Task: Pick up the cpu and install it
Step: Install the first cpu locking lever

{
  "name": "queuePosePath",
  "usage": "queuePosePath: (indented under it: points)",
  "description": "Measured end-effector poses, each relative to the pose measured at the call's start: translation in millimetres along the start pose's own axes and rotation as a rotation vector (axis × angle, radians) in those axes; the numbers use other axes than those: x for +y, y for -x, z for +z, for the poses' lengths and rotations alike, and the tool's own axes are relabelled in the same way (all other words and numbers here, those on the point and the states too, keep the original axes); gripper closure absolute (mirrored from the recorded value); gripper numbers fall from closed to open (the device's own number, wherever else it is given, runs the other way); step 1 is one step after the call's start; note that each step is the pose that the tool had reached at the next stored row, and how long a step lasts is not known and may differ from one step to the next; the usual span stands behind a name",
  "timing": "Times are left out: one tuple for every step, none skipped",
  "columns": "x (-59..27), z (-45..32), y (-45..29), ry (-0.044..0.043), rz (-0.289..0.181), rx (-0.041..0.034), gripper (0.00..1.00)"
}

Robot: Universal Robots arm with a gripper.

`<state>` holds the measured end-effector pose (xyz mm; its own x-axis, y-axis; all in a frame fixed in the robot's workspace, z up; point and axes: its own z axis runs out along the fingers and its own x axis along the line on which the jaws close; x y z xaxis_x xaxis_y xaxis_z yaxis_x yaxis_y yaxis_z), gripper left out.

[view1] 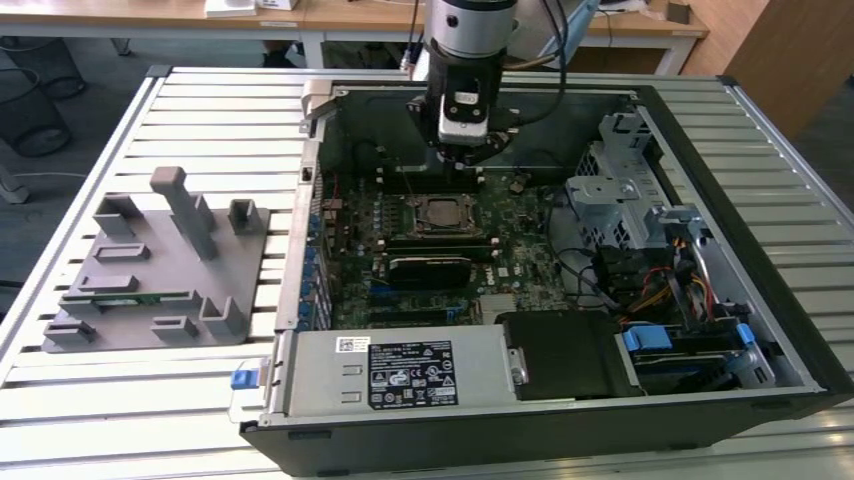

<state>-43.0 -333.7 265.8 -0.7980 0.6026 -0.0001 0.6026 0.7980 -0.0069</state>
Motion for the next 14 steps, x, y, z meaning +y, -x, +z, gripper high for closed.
queuePosePath:
  points:
    - [0.0, 0.1, 0.0, 0.0000, -0.019, -0.0001, 0.89]
    - [0.0, 0.3, 0.0, 0.0000, -0.037, -0.0002, 0.89]
    - [0.0, 0.5, 0.0, 0.0000, -0.055, -0.0004, 0.89]
    - [0.0, 0.6, 0.0, 0.0000, -0.073, -0.0005, 0.89]
    - [0.0, 0.7, 0.0, 0.0000, -0.091, -0.0006, 0.89]
    - [0.0, 0.9, 0.0, 0.0000, -0.109, -0.0007, 0.89]
    - [0.0, 1.1, 0.0, 0.0001, -0.127, -0.0009, 0.89]
    - [0.0, 1.2, 0.0, 0.0001, -0.145, -0.0010, 0.89]
    - [0.0, 1.4, 0.0, 0.0000, -0.165, -0.0011, 0.89]
    - [0.0, 1.5, 0.0, 0.0000, -0.183, -0.0013, 0.89]
    - [0.0, 1.6, 0.0, 0.0000, -0.201, -0.0013, 0.89]
    - [0.0, 1.7, 0.0, 0.0000, -0.219, -0.0015, 0.89]
    - [0.0, 1.8, 0.0, 0.0000, -0.237, -0.0016, 0.89]
    - [0.0, 1.9, 0.0, 0.0000, -0.254, -0.0017, 0.89]
